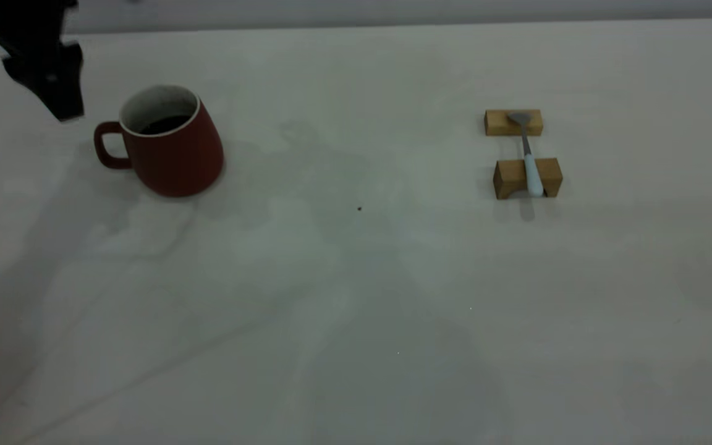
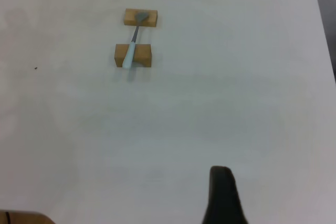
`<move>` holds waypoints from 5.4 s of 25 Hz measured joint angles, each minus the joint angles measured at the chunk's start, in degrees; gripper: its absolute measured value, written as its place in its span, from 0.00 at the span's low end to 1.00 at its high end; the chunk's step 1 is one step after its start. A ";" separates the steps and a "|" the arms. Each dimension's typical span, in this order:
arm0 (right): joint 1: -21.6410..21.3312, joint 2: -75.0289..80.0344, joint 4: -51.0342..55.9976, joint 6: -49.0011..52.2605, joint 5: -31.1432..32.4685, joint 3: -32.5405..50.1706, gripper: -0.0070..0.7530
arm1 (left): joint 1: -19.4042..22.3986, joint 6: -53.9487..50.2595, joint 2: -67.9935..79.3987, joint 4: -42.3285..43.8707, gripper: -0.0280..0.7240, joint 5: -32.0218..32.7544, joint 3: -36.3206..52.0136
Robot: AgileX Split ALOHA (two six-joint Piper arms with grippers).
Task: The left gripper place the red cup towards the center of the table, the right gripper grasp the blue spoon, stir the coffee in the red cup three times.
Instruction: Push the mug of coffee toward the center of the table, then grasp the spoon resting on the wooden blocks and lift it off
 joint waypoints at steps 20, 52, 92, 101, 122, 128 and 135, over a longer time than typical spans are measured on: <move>0.00 0.00 0.00 0.00 0.00 0.00 0.77 | -0.91 7.05 7.24 4.30 0.80 -11.38 -0.07; 0.00 0.00 0.00 0.00 0.00 0.00 0.77 | -11.20 10.68 7.65 -2.96 0.32 -13.70 -0.14; 0.00 0.00 0.00 0.00 0.00 0.00 0.77 | -19.22 -30.99 -31.96 -3.72 0.61 9.99 -0.14; 0.00 0.00 0.00 0.00 0.00 0.00 0.77 | -19.22 -35.43 -50.60 -4.03 0.42 25.51 0.40; 0.00 0.00 0.00 0.00 0.00 0.00 0.77 | 7.22 -43.59 -113.14 -10.99 0.36 24.50 49.38; 0.00 0.00 0.00 0.00 0.00 0.00 0.77 | 9.36 -43.88 -123.44 -10.99 0.36 23.45 55.68; 0.00 0.00 0.00 0.00 0.00 0.00 0.77 | 9.36 -45.67 -126.50 -10.93 0.36 23.39 55.90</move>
